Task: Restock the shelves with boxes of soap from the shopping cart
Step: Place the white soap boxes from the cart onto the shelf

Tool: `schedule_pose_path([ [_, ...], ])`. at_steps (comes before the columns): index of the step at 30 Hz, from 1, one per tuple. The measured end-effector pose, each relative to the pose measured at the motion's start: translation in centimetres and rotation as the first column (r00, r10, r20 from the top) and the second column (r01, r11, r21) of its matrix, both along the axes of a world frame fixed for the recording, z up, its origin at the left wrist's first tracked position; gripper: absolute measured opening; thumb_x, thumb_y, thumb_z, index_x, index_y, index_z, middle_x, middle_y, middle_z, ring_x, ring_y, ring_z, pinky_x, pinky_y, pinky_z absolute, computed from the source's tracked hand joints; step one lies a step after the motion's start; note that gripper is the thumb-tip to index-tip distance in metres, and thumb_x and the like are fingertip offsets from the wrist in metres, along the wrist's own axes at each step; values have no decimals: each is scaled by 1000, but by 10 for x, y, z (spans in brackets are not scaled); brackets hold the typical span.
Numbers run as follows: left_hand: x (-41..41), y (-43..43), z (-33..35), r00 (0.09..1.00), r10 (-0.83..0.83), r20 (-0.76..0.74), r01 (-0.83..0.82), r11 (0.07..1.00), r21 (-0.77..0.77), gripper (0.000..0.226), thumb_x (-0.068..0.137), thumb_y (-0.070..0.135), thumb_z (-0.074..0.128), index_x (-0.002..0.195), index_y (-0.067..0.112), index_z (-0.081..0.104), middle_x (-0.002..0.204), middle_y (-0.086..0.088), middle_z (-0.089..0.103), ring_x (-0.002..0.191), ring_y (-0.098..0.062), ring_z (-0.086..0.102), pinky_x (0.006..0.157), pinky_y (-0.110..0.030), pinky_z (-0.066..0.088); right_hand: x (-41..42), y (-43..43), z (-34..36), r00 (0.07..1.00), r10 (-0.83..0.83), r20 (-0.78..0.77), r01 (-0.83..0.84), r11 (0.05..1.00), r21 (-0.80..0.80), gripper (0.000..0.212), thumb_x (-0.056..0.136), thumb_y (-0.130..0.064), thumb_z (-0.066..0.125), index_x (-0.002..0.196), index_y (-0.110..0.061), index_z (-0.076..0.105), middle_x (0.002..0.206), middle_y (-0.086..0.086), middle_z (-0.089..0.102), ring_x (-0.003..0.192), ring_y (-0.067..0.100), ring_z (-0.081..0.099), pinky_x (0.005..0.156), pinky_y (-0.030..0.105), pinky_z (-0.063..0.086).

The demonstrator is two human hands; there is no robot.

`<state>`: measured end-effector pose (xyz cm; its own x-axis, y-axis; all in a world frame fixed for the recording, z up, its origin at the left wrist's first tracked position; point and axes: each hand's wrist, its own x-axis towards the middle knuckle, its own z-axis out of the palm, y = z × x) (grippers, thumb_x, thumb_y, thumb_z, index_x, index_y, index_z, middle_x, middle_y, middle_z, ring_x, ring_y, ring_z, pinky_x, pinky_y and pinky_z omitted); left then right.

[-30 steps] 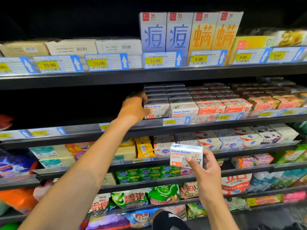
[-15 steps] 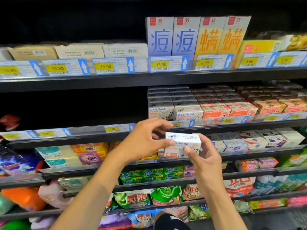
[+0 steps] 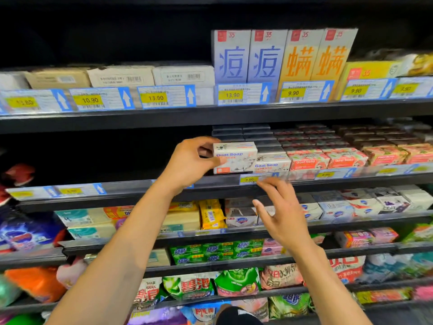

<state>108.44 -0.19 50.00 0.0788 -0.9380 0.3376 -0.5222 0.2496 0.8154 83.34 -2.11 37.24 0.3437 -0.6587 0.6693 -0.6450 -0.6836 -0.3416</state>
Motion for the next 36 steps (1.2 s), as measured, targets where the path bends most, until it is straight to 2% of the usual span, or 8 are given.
schedule_pose_path([
  [3, 3, -14, -7, 999, 24, 41, -25, 999, 21, 39, 85, 19, 79, 121, 26, 68, 109, 13, 70, 95, 2, 67, 82, -20, 59, 0, -5, -9, 995, -37, -95, 31, 998, -56, 47, 97, -30, 69, 139, -11, 59, 135, 4, 54, 123, 28, 51, 103, 45, 47],
  [7, 3, -21, -17, 997, 41, 60, -42, 999, 10, 40, 84, 24, 81, 122, 27, 69, 115, 11, 66, 100, -1, 64, 82, -21, 58, 1, -8, -15, 994, -60, -92, 54, 996, -67, 50, 93, -25, 70, 140, -13, 59, 135, 4, 54, 126, 27, 49, 106, 45, 46],
  [13, 5, -27, -26, 985, 43, 169, -39, 999, -23, 44, 83, 25, 81, 126, 21, 69, 112, 7, 67, 94, -2, 65, 71, -6, 50, 5, -8, -20, 997, -69, -37, 66, 996, -60, 47, 92, -22, 69, 138, -12, 61, 133, 5, 55, 124, 27, 50, 105, 39, 45],
  [16, 5, -27, -29, 960, 64, 273, -47, 997, -68, 42, 82, 26, 82, 122, 22, 72, 110, 5, 66, 91, -7, 65, 81, -22, 57, 4, -12, -19, 997, -73, -36, 70, 995, -67, 46, 92, -19, 69, 137, -13, 62, 131, 4, 56, 122, 27, 51, 103, 42, 46],
  [19, 3, -28, -32, 936, 86, 341, -52, 993, -105, 37, 80, 27, 83, 116, 26, 74, 106, 8, 62, 88, -10, 63, 82, -36, 58, 5, -14, -20, 997, -72, -17, 70, 994, -81, 44, 90, -15, 71, 133, -12, 64, 128, 5, 58, 120, 29, 52, 102, 42, 46],
  [27, -6, -20, -42, 917, 180, 356, -139, 981, -139, 39, 87, 30, 76, 126, 30, 69, 112, 13, 49, 92, -8, 60, 90, -29, 55, 5, -11, -22, 997, -77, -25, 75, 995, -69, 48, 89, -14, 71, 136, -13, 62, 130, 5, 57, 123, 28, 50, 104, 39, 46],
  [32, -6, -15, -49, 869, 189, 457, -113, 975, -190, 39, 93, 33, 69, 132, 26, 65, 121, 8, 52, 99, -12, 61, 91, -40, 56, 2, -11, -21, 996, -71, -54, 68, 996, -56, 52, 88, -11, 71, 139, -15, 60, 134, 4, 55, 126, 28, 49, 106, 40, 46],
  [36, -3, -10, -47, 815, 152, 559, -62, 982, -177, 45, 98, 41, 59, 141, 26, 57, 128, 9, 47, 104, -13, 58, 86, -39, 56, 1, -9, -20, 994, -73, -78, 69, 997, -47, 54, 88, -11, 71, 140, -16, 59, 135, 4, 54, 127, 28, 48, 107, 42, 47],
])
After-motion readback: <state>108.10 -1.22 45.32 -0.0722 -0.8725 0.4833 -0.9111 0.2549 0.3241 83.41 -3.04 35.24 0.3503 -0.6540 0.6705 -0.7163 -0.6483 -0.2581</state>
